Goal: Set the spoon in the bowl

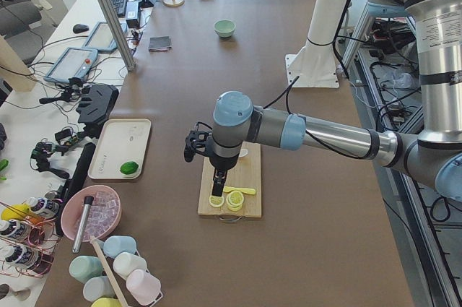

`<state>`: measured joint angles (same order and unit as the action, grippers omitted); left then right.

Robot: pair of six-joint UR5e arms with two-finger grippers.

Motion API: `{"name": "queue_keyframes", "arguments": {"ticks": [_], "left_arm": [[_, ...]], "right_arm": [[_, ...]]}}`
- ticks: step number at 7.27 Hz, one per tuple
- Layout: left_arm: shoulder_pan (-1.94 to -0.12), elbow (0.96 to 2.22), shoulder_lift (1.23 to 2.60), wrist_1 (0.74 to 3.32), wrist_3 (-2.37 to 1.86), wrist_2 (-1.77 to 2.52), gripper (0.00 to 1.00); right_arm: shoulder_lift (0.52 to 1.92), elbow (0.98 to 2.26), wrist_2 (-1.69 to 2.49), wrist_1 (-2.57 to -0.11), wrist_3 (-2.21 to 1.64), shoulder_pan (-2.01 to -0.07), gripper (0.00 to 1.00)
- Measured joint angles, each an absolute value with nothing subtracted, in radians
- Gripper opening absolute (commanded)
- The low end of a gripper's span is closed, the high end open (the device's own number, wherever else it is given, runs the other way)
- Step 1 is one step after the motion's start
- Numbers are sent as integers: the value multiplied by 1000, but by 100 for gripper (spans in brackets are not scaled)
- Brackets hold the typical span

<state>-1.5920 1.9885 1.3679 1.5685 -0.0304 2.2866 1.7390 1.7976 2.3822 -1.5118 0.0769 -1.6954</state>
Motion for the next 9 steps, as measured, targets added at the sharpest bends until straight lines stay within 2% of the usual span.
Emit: {"name": "queue_keyframes", "arguments": {"ticks": [2, 5, 9], "left_arm": [[-1593, 1994, 1415, 1622, -35, 2291, 98], [-1593, 1908, 1480, 1846, -37, 2298, 98], [-1497, 1832, 1483, 2093, -214, 2399, 98]], "right_arm": [[1739, 1789, 2419, -1336, 69, -1695, 100], [1670, 1791, 2427, -1267, -14, -1619, 100], [1611, 1793, 2288, -1084, -615, -1304, 98]]}}
